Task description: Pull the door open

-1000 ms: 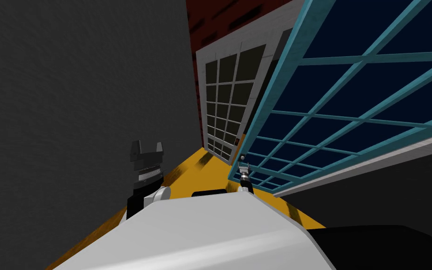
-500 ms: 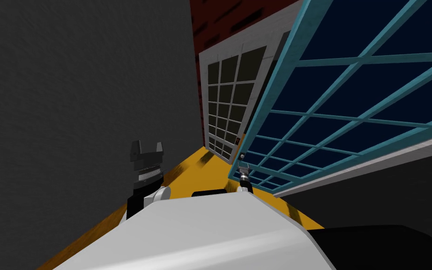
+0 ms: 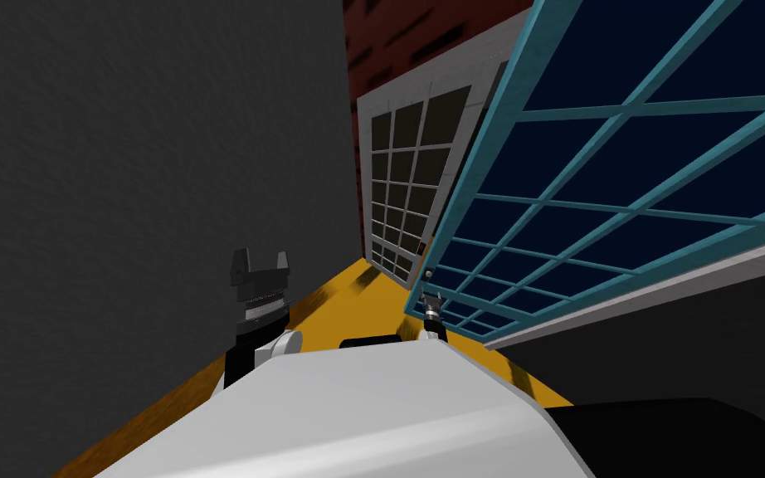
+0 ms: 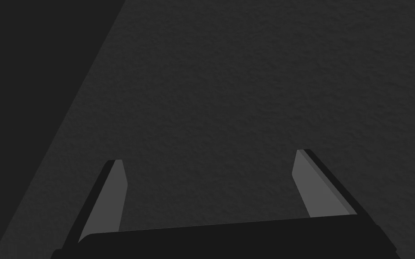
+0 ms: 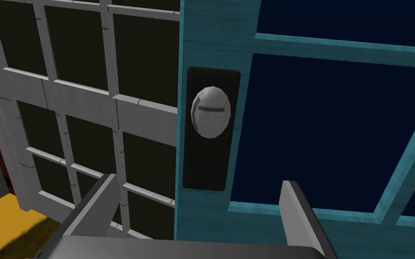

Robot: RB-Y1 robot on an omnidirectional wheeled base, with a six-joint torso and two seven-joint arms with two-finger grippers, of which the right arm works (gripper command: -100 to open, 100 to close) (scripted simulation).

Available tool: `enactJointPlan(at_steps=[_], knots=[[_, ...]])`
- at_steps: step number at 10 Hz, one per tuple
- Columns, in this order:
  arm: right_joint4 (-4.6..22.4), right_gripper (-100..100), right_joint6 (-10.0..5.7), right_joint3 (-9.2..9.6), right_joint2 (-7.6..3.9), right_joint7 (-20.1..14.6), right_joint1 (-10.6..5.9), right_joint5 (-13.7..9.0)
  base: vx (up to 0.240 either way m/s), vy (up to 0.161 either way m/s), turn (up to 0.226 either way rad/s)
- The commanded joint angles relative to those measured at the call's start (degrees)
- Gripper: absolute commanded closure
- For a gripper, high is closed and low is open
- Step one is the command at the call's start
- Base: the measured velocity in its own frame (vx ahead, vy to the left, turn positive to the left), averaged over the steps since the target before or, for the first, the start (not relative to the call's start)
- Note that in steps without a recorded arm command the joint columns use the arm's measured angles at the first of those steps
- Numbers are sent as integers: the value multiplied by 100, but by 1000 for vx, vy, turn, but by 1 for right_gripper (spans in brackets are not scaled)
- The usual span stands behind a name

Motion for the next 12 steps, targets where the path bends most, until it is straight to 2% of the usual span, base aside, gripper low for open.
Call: enactJointPlan(at_steps=[1, 2, 3, 5, 8, 9, 10, 11, 12], knots=[[-32, -100, -2, 36, -1, -196, 14, -81, -58, -16, 38], [-16, -100, -2, 23, 0, -119, 7, -50, -25, -8, 8], [69, -100, -60, -3, -155, -343, 62, -80, 156, -19, 103], [121, -100, -94, -21, -248, -463, 94, -95, 212, -4, 64], [259, -100, -186, -67, -497, -783, 180, -136, 159, -14, 76], [284, -100, -202, -75, -542, -841, 196, -143, 140, -10, 44], [342, -100, -241, -94, -647, -976, 232, -160, 163, -42, 74], [399, -100, -273, -63, -565, -918, 187, -133, 79, -25, 20], [399, 100, -273, -63, -565, -918, 187, -133, -15, 4, -15]])
